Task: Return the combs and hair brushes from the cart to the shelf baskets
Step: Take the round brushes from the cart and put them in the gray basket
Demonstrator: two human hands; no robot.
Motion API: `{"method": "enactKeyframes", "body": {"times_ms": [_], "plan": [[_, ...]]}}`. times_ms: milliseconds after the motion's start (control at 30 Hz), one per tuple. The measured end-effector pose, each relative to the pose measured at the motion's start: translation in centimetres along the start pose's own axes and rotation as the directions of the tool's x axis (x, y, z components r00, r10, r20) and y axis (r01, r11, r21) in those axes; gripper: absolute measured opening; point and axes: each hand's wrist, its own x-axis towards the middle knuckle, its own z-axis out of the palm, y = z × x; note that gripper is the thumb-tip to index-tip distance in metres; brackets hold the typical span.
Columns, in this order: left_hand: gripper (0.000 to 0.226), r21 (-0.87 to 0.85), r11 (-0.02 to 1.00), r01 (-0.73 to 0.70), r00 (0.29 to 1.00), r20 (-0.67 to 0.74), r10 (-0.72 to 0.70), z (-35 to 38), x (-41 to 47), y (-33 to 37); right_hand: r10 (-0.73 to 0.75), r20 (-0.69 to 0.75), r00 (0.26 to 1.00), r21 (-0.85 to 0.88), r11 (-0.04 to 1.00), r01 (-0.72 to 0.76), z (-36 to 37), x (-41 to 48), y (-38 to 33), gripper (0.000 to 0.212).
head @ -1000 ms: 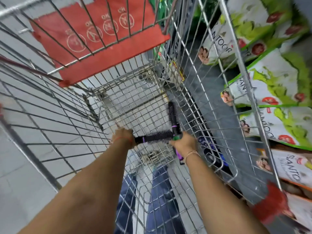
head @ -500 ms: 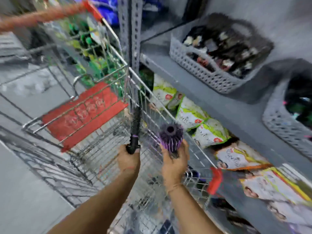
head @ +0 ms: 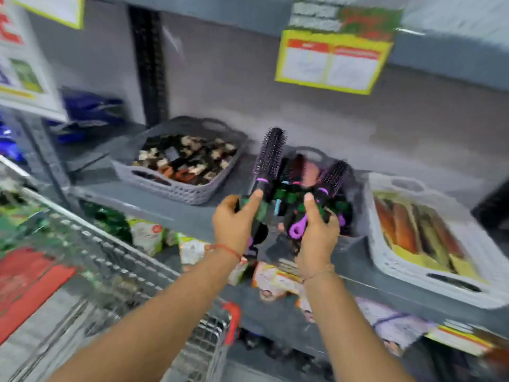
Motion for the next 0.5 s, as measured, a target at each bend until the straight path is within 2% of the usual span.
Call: {"method": "enactKeyframes", "body": {"times_ms": [100, 200, 300, 367, 400, 500], "plan": [[0.059, 0.052, 0.998, 0.024, 0.999, 0.042, -0.026, 7.7, 0.2, 1.1, -0.063, -0.054, 0.997, -0.106, 0.993, 0.057, -4.3, 5.1, -3.5, 0.024], [0.053, 0.071, 0.990, 0.120, 0.988, 0.087, -0.126, 14.8, -0.7, 1.5, -0.122, -0.064, 0.990, -0.205, 0.973, 0.107, -8.6, 9.2, -6.3, 0.036], [0.047, 0.142, 0.977, 0.162, 0.984, 0.048, -0.170, 18.9, -1.0, 0.9, -0.125, -0.018, 0.992, -0.296, 0.949, 0.114, -11.2, 11.7, -7.3, 0.034], [0.056, 0.207, 0.957, 0.201, 0.977, 0.023, -0.210, 20.3, -0.9, 0.4, -0.131, 0.036, 0.991, -0.356, 0.924, 0.136, -12.1, 13.0, -7.5, 0.025], [0.060, 0.248, 0.950, 0.190, 0.980, 0.009, -0.198, 20.4, -0.4, 0.1, -0.131, 0.074, 0.989, -0.410, 0.900, 0.150, -11.9, 13.4, -7.4, 0.027], [0.064, 0.344, 0.924, 0.167, 0.985, -0.015, -0.172, 19.5, 1.6, -0.1, -0.056, 0.138, 0.989, -0.558, 0.820, 0.124, -10.6, 14.1, -6.7, 0.053]]}}
